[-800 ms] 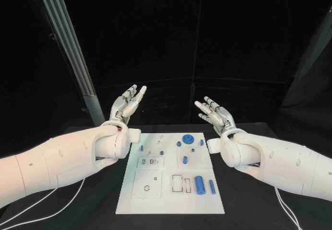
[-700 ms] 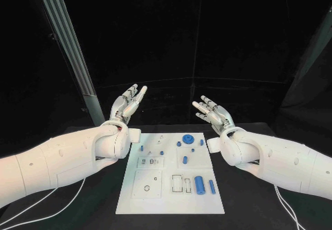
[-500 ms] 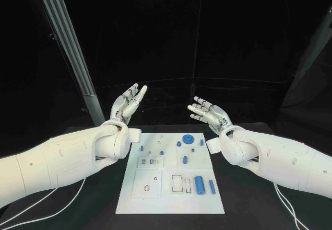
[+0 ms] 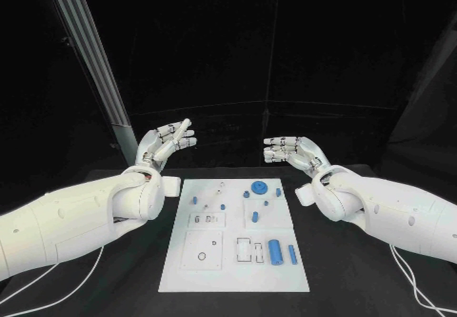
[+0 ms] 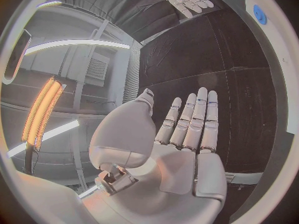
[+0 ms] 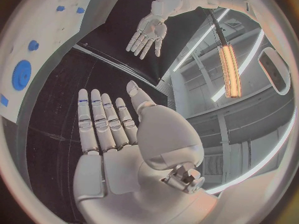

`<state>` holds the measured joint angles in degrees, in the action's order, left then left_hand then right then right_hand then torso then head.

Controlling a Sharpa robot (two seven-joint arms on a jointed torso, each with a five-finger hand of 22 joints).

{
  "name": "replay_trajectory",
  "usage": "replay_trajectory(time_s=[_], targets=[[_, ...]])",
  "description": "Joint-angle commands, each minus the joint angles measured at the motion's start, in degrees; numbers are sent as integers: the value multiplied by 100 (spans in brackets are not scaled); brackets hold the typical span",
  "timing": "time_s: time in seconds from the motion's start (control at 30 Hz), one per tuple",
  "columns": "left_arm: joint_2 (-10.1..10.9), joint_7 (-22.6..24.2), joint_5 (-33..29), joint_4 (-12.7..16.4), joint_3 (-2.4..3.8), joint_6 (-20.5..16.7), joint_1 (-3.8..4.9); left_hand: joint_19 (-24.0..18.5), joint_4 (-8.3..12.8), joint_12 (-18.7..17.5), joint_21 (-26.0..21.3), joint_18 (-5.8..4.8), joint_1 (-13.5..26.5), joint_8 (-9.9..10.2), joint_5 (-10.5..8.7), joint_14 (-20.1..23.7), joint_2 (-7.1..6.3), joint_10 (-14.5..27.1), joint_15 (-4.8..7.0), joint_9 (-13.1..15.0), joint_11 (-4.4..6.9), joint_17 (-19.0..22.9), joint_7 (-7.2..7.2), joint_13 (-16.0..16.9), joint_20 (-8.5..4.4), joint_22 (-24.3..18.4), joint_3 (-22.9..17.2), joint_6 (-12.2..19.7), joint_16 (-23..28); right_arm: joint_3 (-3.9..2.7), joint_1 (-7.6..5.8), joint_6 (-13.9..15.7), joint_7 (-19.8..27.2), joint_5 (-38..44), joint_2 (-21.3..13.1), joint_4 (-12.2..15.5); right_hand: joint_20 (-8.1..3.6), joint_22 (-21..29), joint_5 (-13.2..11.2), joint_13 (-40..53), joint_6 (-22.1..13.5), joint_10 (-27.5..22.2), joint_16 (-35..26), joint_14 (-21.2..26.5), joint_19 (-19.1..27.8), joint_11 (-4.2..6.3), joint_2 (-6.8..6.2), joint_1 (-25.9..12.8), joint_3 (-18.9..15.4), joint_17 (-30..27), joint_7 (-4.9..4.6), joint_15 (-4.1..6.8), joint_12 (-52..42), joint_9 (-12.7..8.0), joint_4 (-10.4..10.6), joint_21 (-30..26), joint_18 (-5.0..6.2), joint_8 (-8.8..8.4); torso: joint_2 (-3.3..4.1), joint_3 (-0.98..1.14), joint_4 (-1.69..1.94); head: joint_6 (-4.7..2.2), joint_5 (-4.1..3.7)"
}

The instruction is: Assemble the parts on the task board

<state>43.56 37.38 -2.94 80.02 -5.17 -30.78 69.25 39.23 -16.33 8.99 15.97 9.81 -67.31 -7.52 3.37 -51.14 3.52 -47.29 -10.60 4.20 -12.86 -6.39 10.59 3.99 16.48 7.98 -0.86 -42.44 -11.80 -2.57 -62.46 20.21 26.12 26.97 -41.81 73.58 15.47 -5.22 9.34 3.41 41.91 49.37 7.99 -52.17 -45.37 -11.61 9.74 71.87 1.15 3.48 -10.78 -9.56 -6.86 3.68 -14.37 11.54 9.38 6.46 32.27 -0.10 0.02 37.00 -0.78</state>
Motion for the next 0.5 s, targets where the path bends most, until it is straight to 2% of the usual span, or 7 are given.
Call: replay_trajectory(time_s=[0.03,0.17,0.23,0.3,0.37,0.5], targets=[[101,158,45,134,4,253,22,447,3,29,155,82,-141,-92,21,-405,28,-349,111,11,83,-13,428,-24,-51,31,66,-571,-65,-9,-93,94,-16,946,-12,-47,-222,-28,-28,13,979,936,52,-1127,-848,179,-26,220,115,17,-237,256,28,11,-212,304,122,8,138,0,21,-39,-15],[265,109,103,359,4,357,36,870,13,13,248,87,-276,-105,20,-829,64,-686,233,-17,183,-71,347,-27,-171,16,138,-857,-78,-10,-236,40,-296,1739,-9,-134,-378,-79,-21,19,1206,1272,48,-1490,-1208,271,-86,272,207,21,-172,394,60,17,-223,494,118,-19,242,-11,42,-53,-37],[347,76,145,480,3,412,39,1021,25,9,260,82,-352,-99,17,-1006,68,-864,288,-26,232,-117,305,-19,-221,-7,172,-983,-70,-11,-316,-21,-491,2214,5,-179,-485,-143,-5,22,1321,1472,71,-1742,-1456,334,-135,307,264,29,-129,484,77,18,-221,661,113,-38,320,-18,52,-97,-52],[423,48,194,599,3,493,41,1108,23,-2,259,82,-386,-89,19,-1105,80,-970,319,-31,260,-151,285,-16,-251,-25,196,-1057,-54,-11,-396,-90,-711,2754,25,-221,-564,-189,1,17,1381,1570,53,-1891,-1579,373,-195,328,308,19,-106,524,133,13,-227,774,109,-75,380,-23,63,-115,-69],[487,25,228,716,3,639,42,1155,27,-21,248,82,-415,-76,19,-1156,85,-1031,332,-34,275,-174,269,-15,-268,-45,214,-1103,-29,-12,-476,-192,-963,3407,58,-263,-664,-295,58,21,1451,1671,139,-2207,-1860,416,-259,385,350,48,-71,633,165,15,-222,1005,108,-92,437,-29,81,-127,-92],[539,-10,258,881,2,871,40,1171,27,-31,240,80,-426,-69,18,-1169,90,-1055,336,-35,281,-182,262,-15,-272,-54,221,-1121,-13,-13,-576,-391,-1401,4500,133,-300,-873,-532,105,20,1561,1827,369,-2884,-2316,523,-396,377,386,98,-1,806,248,14,-220,1485,112,-142,561,-46,145,-175,-162]])
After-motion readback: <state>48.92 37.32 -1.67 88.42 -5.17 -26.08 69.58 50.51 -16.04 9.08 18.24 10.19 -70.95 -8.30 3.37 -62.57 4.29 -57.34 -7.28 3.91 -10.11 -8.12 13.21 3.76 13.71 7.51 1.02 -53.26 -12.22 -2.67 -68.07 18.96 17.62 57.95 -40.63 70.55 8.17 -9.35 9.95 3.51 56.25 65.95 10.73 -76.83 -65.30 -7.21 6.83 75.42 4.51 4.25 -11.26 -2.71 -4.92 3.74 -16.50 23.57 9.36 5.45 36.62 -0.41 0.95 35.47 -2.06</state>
